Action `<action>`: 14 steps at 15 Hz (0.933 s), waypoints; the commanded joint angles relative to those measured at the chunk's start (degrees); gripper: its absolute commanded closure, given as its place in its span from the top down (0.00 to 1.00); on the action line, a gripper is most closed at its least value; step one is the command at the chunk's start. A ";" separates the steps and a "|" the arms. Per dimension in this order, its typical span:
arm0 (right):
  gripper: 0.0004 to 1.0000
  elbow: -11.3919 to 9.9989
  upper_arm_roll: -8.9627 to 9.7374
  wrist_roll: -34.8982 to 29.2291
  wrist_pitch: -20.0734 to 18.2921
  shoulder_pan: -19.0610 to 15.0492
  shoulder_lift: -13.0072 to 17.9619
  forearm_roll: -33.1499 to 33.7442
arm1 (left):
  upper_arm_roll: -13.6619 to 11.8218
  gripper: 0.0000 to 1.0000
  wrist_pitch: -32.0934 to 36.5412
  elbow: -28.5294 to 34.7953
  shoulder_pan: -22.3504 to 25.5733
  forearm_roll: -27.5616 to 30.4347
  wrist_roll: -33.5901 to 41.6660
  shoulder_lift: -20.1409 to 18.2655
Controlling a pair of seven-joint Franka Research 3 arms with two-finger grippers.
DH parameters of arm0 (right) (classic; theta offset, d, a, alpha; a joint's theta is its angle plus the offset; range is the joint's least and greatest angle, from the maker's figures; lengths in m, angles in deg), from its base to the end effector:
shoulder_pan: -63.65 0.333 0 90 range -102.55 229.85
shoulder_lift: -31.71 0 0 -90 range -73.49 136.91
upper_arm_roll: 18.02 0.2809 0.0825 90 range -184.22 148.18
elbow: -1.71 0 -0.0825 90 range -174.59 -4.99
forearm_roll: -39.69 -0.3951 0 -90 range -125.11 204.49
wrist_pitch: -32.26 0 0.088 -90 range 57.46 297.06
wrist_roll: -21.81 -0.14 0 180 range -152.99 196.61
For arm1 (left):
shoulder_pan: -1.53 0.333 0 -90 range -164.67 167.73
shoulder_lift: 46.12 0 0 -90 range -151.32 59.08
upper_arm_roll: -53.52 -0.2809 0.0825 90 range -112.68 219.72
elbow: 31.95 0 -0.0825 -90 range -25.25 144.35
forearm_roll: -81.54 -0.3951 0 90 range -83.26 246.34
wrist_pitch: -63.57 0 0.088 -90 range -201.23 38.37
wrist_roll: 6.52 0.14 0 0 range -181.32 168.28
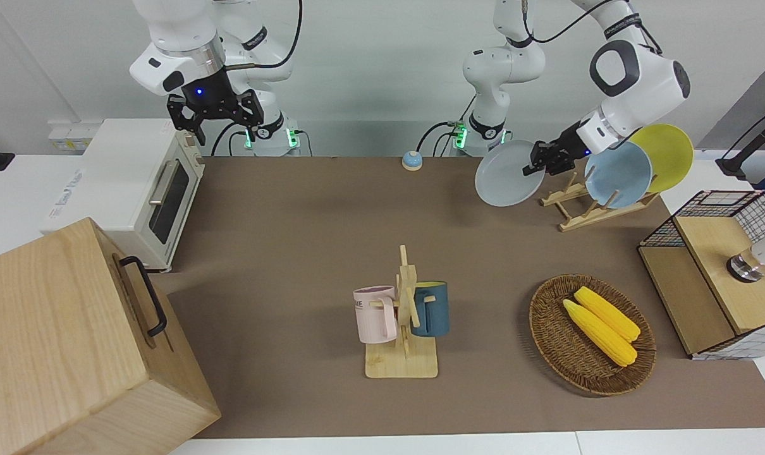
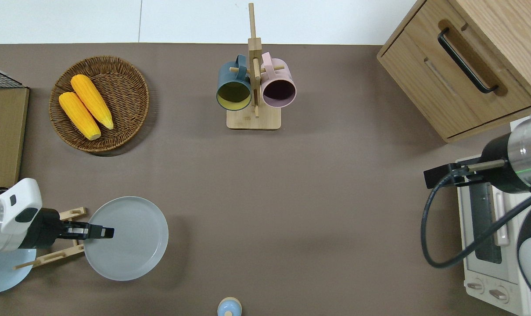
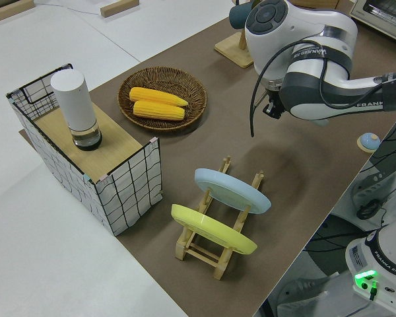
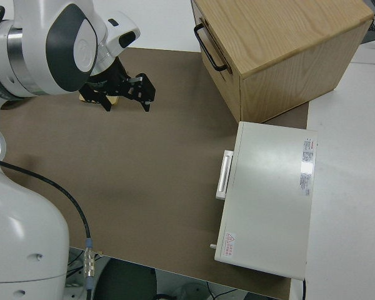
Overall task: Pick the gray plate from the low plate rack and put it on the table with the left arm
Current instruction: 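Carry the gray plate away from the rack and lower it flat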
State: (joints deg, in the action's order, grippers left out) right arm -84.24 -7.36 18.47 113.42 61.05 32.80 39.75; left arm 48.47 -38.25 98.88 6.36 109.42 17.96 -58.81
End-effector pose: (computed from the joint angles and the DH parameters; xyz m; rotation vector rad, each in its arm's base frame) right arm 0.5367 0.0767 0.5874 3.1264 0.1284 -0.1004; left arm 0.4604 0.0233 0.3654 2.5947 -0.1145 -0.1713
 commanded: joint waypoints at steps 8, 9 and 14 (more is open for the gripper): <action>0.99 0.35 0.33 -0.01 -0.83 -0.56 0.14 -0.59 | -0.40 0.00 -9.62 8.29 0.26 2.62 11.27 2.14; 0.99 0.35 0.33 -0.01 -0.74 -0.56 0.14 -0.59 | -0.40 0.00 -10.76 9.34 0.26 2.62 12.25 2.23; 0.99 0.35 0.33 -0.01 -0.83 -0.56 0.14 -0.59 | -0.40 0.00 -15.95 12.34 -0.17 4.11 14.97 3.55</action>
State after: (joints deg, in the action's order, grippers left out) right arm -84.24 -7.36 18.47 113.42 61.05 32.80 39.75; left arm 48.29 -50.84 108.75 6.48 111.30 29.65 -55.41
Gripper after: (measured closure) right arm 0.009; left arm 0.903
